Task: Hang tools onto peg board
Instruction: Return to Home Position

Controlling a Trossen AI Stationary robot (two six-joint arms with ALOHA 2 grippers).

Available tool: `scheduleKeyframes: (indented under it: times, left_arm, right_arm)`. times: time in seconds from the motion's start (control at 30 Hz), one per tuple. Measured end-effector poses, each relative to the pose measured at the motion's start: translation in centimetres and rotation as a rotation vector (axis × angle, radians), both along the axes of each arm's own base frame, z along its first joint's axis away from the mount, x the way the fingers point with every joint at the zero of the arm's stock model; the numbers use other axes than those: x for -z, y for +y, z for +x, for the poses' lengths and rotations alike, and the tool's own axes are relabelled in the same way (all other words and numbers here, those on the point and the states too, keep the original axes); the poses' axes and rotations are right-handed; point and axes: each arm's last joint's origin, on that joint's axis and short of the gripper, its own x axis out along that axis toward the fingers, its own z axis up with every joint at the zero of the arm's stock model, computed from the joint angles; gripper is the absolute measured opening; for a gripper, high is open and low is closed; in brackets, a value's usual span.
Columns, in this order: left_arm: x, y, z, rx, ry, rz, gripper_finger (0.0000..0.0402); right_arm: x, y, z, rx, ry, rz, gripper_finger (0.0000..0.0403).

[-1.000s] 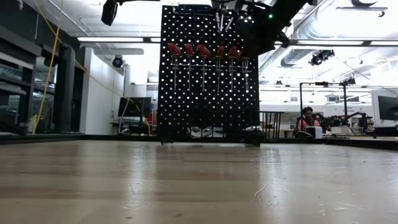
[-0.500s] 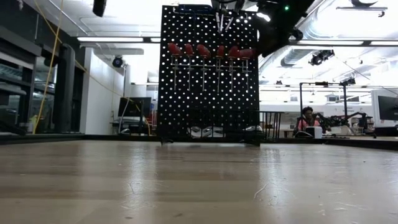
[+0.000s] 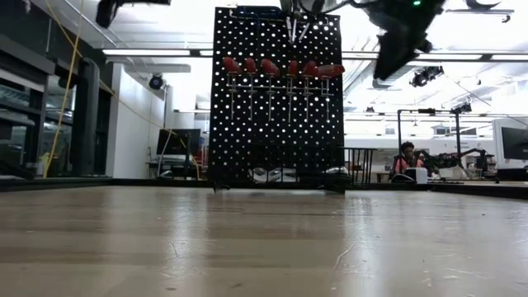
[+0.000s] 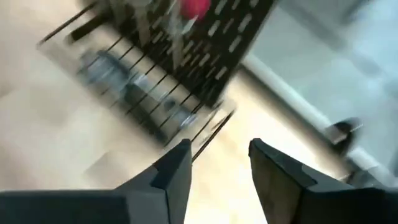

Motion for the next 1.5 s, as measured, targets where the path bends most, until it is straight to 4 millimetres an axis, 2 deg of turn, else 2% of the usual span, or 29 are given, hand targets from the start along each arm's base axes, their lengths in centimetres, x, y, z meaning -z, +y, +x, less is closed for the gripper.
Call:
scheduleKeyframes:
  times: [0.1, 0.2, 0.27, 0.33, 0.5, 0.57, 0.67, 0.83, 0.93, 1.1, 1.23, 1.33, 1.43, 1.5]
  left_arm:
    - [1.2, 0.2, -1.0, 0.017, 0.097, -0.054, 0.0027]
    - [3.3, 0.2, -1.3, 0.023, 0.138, -0.105, 0.0006]
    - [4.9, 0.2, -1.0, 0.028, 0.093, -0.119, 0.0004]
    - [6.8, 0.4, -0.4, 0.044, -0.006, -0.135, 0.0002]
    - [12.5, 2.0, 0.1, 0.117, -0.282, -0.173, 0.0001]
    - [14.6, 3.0, -0.6, 0.099, -0.327, -0.172, 0.0]
    - [16.5, 3.9, -1.9, 0.086, -0.391, -0.16, 0.0]
    - [17.2, 4.0, -2.0, 0.199, -0.283, -0.097, 0.0]
    - [18.0, 4.0, -2.0, 0.202, -0.185, -0.066, 0.0]
    - [17.8, 4.1, -2.1, 0.175, -0.189, -0.044, 0.0]
    - [17.7, 4.1, -2.1, 0.166, -0.216, -0.074, 0.0001]
    - [17.9, 4.1, -2.1, 0.166, -0.199, -0.077, 0.0001]
    - [17.9, 4.1, -2.1, 0.166, -0.197, -0.075, 0.0001]
    - [17.9, 4.1, -2.1, 0.167, -0.195, -0.075, 0.0001]
  right_arm:
    - [0.8, 1.2, -1.5, -0.073, -0.012, 0.138, 0.0132]
    - [2.5, 3.0, -3.2, -0.144, -0.064, 0.254, 0.0067]
    - [3.9, 4.2, -4.2, -0.166, -0.148, 0.338, 0.0019]
    - [5.4, 5.3, -4.5, -0.174, -0.304, 0.433, 0.0012]
    - [8.2, 6.9, -3.1, -0.216, -0.744, 0.56, 0.0003]
    - [9.3, 6.8, -2.4, -0.193, -0.831, 0.578, 0.0001]
    - [9.9, 6.5, -1.4, -0.168, -0.86, 0.588, 0.0001]
    - [8.8, 6.1, -0.4, -0.208, -0.849, 0.513, 0.0]
    - [8.6, 6.2, -0.5, -0.229, -0.84, 0.497, 0.0]
    - [8.1, 7.6, -1.1, -0.325, -0.832, 0.545, 0.0]
    - [7.6, 8.3, -1.7, -0.399, -0.842, 0.456, 0.0]
    - [8.6, 7.6, -2.0, -0.436, -0.885, 0.411, 0.0]
    - [9.8, 6.6, -2.4, -0.541, -0.99, 0.419, 0.0]
    - [10.2, 5.9, -2.9, -0.617, -1.097, 0.362, 0.0]
